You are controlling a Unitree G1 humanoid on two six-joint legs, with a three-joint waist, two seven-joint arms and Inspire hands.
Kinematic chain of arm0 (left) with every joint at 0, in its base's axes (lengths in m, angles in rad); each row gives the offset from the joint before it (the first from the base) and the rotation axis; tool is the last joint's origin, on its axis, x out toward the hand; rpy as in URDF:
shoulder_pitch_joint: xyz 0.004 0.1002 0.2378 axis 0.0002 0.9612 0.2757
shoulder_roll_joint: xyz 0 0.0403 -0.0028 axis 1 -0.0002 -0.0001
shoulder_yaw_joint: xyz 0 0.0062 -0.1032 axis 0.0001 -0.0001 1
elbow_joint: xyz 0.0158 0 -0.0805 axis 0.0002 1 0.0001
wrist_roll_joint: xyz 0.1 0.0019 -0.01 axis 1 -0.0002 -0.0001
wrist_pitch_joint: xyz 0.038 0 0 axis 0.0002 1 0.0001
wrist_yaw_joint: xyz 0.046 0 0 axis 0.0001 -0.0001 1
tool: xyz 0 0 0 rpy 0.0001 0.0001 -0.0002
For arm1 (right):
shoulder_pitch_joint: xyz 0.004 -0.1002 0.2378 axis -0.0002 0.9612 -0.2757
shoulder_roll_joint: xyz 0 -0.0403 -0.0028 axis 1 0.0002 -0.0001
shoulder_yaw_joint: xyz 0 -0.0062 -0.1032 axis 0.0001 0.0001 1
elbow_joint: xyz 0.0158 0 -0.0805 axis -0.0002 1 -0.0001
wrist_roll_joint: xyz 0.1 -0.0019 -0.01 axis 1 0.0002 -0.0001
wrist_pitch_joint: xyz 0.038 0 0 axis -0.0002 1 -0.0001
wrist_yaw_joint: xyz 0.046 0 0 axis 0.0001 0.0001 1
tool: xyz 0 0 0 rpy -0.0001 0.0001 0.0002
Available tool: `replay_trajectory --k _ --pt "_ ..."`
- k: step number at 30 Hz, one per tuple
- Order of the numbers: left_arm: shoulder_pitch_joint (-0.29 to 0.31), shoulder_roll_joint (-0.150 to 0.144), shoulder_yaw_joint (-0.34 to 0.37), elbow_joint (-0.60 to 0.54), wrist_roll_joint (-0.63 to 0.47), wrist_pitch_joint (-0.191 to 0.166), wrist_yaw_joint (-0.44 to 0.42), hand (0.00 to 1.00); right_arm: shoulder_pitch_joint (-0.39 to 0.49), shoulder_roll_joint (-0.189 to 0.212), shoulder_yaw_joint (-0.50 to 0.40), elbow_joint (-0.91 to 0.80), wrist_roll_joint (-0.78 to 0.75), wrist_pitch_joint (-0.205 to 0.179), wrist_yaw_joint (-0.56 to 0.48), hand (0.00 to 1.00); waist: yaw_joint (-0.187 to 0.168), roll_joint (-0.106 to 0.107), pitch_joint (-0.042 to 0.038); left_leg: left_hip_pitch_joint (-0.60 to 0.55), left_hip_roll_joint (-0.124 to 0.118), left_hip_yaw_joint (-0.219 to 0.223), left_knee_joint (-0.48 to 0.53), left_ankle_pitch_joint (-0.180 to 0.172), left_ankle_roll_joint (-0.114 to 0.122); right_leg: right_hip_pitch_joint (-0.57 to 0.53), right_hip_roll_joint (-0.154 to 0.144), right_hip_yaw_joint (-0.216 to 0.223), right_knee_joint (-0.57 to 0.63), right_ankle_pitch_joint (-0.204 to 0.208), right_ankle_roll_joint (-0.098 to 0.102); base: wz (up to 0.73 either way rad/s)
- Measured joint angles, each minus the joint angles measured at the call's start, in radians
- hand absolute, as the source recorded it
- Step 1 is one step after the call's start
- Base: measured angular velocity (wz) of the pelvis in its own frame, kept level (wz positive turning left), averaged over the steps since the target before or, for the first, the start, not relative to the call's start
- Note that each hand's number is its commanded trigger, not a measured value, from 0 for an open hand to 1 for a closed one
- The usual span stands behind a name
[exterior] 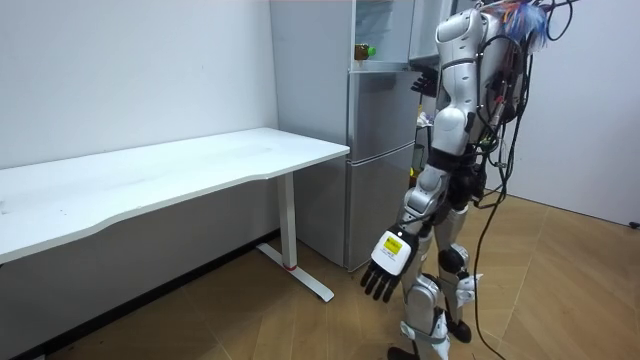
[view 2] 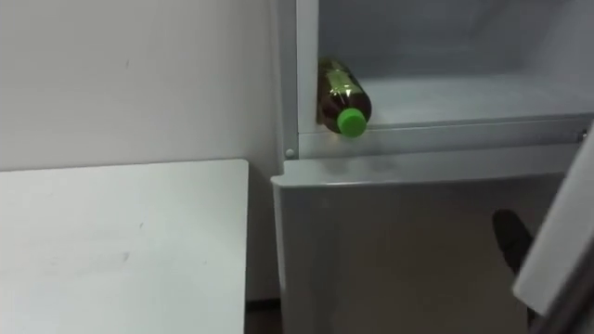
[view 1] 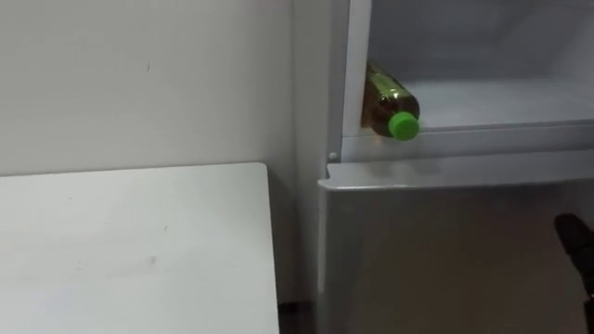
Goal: Put the bottle in the upper fridge
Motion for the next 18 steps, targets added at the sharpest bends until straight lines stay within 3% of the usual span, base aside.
replay_trajectory --k 6,11,18 --pt "0.0 0.001 0.001 0.0 0.0 0.003 0.003 0.0 -0.002 0.0 0.007 0.0 -0.049 0.042 0.033 0.0 0.002 -0.011 -0.0064 -0.008 0.0 -0.01 0.003 0.0 0.0 0.001 0.0 -0.011 -0.005 0.0 0.0 0.05" --pt "-0.004 0.002 0.001 0.002 0.007 0.005 0.003 0.0 -0.002 0.0 0.018 0.001 -0.164 0.054 0.071 0.0 0.011 -0.015 -0.0069 -0.008 0.001 -0.01 0.004 0.0 0.0 0.001 0.0 -0.014 -0.005 0.0 0.0 0.0" --pt "-0.018 0.013 0.001 -0.003 0.008 0.078 -0.022 0.0 0.001 -0.002 0.07 0.167 -0.492 0.091 0.264 0.0 0.002 -0.033 -0.0088 -0.002 0.003 -0.012 0.004 -0.001 -0.001 0.01 0.0 -0.017 -0.006 0.003 -0.003 0.0"
